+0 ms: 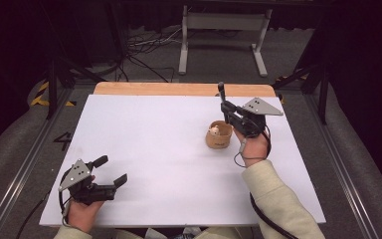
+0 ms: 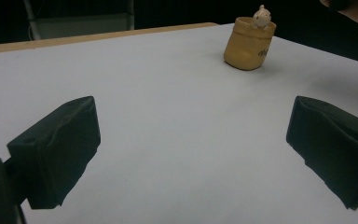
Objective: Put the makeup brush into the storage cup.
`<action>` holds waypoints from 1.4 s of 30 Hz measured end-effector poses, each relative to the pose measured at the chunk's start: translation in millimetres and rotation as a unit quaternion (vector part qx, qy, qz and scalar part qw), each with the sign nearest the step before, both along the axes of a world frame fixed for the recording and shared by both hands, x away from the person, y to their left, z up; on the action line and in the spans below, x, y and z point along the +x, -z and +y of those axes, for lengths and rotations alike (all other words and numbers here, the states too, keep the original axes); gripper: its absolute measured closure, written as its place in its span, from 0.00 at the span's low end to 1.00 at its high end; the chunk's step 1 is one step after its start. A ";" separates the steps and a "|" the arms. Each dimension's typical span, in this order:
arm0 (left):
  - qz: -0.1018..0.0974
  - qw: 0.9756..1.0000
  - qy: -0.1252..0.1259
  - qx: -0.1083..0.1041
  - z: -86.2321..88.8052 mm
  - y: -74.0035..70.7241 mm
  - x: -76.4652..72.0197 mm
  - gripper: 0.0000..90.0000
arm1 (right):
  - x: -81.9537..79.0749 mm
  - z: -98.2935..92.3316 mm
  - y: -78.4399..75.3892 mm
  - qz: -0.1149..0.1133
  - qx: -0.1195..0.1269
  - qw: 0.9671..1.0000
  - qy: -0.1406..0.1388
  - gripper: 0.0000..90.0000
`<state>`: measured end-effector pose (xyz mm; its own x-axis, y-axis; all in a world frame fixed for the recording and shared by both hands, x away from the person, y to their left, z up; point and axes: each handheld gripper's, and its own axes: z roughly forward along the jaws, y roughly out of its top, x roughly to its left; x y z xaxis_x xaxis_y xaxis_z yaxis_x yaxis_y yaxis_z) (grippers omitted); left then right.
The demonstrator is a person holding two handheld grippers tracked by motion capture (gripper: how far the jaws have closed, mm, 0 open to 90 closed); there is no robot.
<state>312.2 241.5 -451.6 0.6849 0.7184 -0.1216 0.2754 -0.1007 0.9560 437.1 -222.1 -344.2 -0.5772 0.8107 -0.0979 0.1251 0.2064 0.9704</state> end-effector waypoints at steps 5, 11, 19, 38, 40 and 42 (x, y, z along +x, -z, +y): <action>0.000 1.000 0.001 0.000 -0.1 0.1 0.0 0.04 | 5.3 -2.8 5.0 0.002 0.006 1.000 0.002 0.88; 0.000 1.000 0.001 0.001 -0.2 0.3 0.1 0.04 | 11.0 -5.1 14.3 0.011 0.006 1.000 0.006 0.88; 0.000 1.000 0.000 0.002 -0.3 0.5 0.3 0.04 | 18.6 -11.3 27.4 0.021 0.004 1.000 0.011 0.88; -0.001 1.000 0.000 0.002 -0.5 0.3 0.0 0.04 | 18.4 -9.3 50.7 0.049 0.008 0.999 0.001 0.88; -0.001 1.000 0.000 0.001 -0.7 0.2 -0.1 0.04 | 18.4 -9.6 52.0 0.052 0.009 0.999 0.001 0.88; -0.001 1.000 0.000 0.002 -0.7 0.2 0.0 0.04 | 18.1 -10.3 54.0 0.056 0.010 0.998 0.002 0.88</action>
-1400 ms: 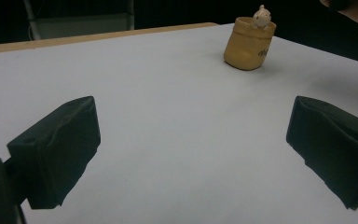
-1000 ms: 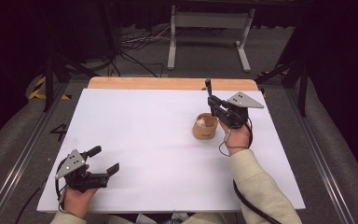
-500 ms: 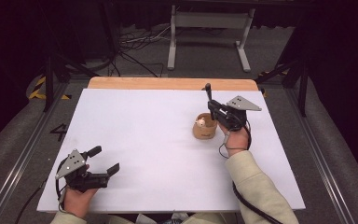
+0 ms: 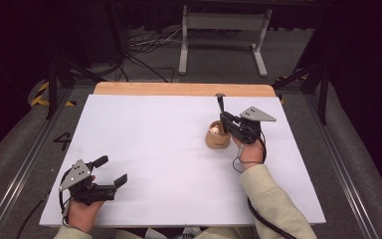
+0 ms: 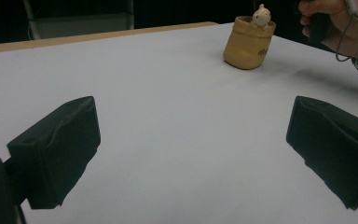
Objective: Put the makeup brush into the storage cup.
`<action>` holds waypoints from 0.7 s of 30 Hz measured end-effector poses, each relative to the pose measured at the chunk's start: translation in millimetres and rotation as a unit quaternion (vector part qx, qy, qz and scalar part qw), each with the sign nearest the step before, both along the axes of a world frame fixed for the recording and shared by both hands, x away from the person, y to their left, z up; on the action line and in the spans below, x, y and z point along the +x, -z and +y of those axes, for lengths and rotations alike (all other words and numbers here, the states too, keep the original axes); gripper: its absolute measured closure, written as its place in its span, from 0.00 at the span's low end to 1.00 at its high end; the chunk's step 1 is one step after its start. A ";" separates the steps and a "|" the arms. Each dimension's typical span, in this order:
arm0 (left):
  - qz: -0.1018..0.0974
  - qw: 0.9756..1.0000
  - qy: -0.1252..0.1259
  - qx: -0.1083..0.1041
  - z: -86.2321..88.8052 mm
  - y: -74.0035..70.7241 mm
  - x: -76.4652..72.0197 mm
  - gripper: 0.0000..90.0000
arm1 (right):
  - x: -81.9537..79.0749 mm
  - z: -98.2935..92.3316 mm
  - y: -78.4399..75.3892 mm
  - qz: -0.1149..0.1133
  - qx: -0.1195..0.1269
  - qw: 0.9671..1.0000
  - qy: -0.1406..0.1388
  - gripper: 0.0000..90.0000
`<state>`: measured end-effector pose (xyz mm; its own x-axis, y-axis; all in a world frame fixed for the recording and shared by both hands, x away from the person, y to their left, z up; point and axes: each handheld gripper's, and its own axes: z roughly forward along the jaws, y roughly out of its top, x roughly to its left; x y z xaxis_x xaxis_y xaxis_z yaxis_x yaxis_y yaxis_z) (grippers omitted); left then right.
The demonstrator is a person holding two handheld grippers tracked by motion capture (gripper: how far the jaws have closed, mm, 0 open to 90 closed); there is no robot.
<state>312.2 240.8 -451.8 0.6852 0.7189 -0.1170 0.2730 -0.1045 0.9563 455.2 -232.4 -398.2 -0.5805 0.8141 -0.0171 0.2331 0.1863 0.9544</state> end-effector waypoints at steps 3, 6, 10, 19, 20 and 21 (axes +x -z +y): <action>0.001 1.000 0.000 0.000 0.2 0.1 0.1 0.04 | -1.5 -2.2 3.7 0.006 0.006 1.000 -0.001 0.88; 0.001 1.000 0.001 0.001 0.0 0.1 0.6 0.04 | -2.3 -3.2 5.2 0.008 0.006 1.000 -0.001 0.88; 0.001 1.000 0.002 0.000 -1.5 0.1 1.0 0.04 | -3.8 -3.8 8.3 0.013 0.008 1.000 -0.003 0.88; 0.001 1.000 0.004 0.000 -2.2 0.1 1.9 0.04 | -6.5 -4.4 11.7 0.018 0.012 1.000 -0.006 0.88; 0.001 1.000 0.004 0.000 -2.3 0.1 1.9 0.04 | -6.6 -4.2 11.9 0.017 0.012 1.000 -0.008 0.88; 0.001 1.000 0.005 0.000 -2.3 0.0 2.0 0.04 | -7.0 -3.9 12.0 0.018 0.012 1.000 -0.009 0.88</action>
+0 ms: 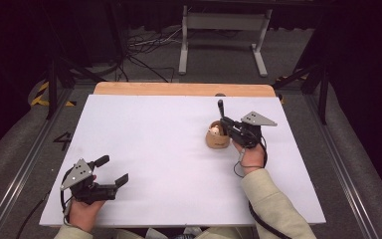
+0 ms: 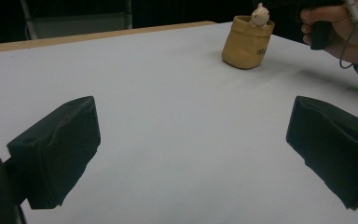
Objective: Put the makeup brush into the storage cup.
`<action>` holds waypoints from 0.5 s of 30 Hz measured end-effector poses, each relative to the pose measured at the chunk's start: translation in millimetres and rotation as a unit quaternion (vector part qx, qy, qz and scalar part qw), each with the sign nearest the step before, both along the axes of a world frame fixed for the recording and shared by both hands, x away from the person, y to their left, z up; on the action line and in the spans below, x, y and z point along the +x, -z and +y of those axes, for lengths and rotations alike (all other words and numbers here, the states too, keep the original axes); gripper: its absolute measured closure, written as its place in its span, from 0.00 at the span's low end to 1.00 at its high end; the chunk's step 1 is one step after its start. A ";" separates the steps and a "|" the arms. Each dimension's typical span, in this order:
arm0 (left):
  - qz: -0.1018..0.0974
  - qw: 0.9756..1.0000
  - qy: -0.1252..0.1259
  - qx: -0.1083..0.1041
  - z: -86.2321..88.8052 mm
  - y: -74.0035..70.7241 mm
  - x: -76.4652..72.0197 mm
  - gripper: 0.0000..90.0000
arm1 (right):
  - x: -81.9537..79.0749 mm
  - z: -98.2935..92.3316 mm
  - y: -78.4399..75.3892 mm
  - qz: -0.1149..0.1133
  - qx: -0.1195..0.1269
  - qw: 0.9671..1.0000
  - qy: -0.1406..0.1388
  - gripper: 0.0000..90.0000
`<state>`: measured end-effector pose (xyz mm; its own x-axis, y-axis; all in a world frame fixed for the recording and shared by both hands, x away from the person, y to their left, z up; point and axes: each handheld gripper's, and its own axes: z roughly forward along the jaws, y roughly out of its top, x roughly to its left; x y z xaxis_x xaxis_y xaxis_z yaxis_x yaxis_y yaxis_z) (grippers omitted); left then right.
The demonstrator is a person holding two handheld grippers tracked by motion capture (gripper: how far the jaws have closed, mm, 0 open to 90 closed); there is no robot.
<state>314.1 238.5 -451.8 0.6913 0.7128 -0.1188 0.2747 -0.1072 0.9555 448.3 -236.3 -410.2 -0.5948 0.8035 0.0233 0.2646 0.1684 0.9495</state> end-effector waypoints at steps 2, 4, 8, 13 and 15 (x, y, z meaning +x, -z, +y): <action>0.000 1.000 0.000 0.000 0.1 0.0 0.0 0.04 | -0.8 0.5 0.5 0.000 0.001 1.000 0.000 0.84; 0.000 1.000 0.000 0.000 0.0 0.0 0.2 0.04 | -1.8 0.4 0.7 0.000 0.002 1.000 0.010 0.76; 0.000 1.000 0.001 0.000 -0.3 0.0 0.3 0.04 | -4.1 -1.3 -1.1 -0.004 0.015 1.000 0.019 0.61; -0.001 1.000 0.000 0.000 -0.7 0.0 0.5 0.04 | -7.4 -3.7 -6.4 -0.015 0.022 0.999 0.018 0.49; -0.001 1.000 0.000 -0.001 -0.7 -0.1 0.5 0.04 | -9.5 -4.7 -9.7 -0.016 0.024 0.999 0.017 0.43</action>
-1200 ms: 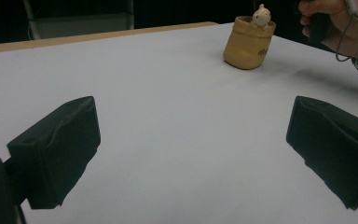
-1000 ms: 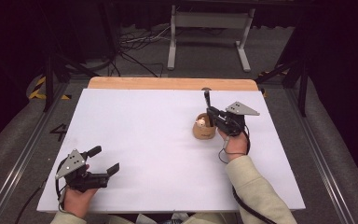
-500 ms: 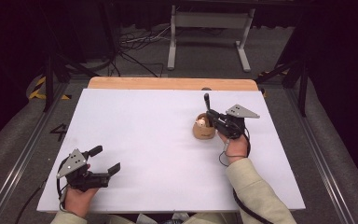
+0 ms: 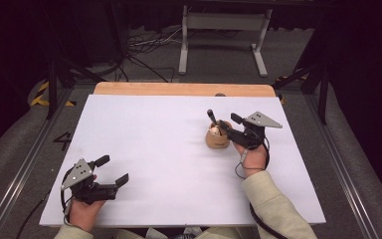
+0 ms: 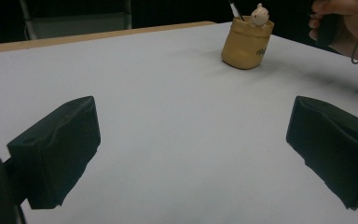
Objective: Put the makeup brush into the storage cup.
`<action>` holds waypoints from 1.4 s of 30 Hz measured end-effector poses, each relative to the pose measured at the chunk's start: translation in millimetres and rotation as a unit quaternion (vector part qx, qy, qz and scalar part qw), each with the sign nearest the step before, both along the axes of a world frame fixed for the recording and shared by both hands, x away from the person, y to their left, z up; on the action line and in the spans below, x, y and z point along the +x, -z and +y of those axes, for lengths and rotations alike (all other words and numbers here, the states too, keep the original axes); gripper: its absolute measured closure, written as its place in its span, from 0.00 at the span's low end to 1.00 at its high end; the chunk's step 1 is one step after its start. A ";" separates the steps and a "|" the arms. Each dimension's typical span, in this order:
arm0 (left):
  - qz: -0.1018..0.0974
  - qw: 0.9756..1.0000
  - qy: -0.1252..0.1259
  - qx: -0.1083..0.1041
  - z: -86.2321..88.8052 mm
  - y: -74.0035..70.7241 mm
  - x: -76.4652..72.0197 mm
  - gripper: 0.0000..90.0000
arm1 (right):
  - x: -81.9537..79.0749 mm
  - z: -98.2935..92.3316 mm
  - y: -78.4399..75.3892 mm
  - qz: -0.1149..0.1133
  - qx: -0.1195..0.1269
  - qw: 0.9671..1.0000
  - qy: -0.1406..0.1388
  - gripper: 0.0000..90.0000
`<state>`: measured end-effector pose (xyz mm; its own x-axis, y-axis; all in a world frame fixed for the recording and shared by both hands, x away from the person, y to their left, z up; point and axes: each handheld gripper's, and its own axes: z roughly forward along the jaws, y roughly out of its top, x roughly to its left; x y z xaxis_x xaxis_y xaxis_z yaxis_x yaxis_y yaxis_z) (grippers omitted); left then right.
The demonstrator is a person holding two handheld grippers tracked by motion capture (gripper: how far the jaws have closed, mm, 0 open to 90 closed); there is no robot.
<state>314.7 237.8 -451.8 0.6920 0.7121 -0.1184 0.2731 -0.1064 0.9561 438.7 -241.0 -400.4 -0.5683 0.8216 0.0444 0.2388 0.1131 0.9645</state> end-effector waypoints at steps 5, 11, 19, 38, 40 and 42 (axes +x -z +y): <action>0.000 1.000 0.002 0.000 0.4 -0.8 0.3 0.04 | -8.4 -3.5 -11.4 -0.015 0.001 1.000 -0.012 0.26; 0.000 1.000 0.002 -0.004 1.5 -2.4 -0.9 0.03 | -21.5 -14.8 -23.5 -0.028 0.003 0.999 -0.029 0.07; 0.003 1.000 0.005 -0.007 3.9 -4.7 0.7 0.03 | -40.6 -34.9 -32.7 -0.046 0.005 0.998 -0.049 0.00; -0.003 1.000 0.019 0.002 -0.3 -7.0 -1.3 0.02 | -76.8 -53.8 -34.1 -0.078 -0.051 0.991 -0.100 0.00; -0.003 1.000 0.020 0.002 -0.3 -7.0 -1.4 0.02 | -79.3 -55.4 -32.0 -0.079 -0.051 0.990 -0.102 0.00; -0.004 1.000 0.020 0.003 -0.6 -7.0 -1.5 0.02 | -82.9 -57.3 -29.0 -0.081 -0.047 0.990 -0.104 0.00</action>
<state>313.1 237.2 -444.8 0.7207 0.6847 -0.1086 0.2611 -0.1229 0.9574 355.9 -298.3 -371.4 -0.7194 0.6818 -0.1326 0.0435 0.2347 0.9711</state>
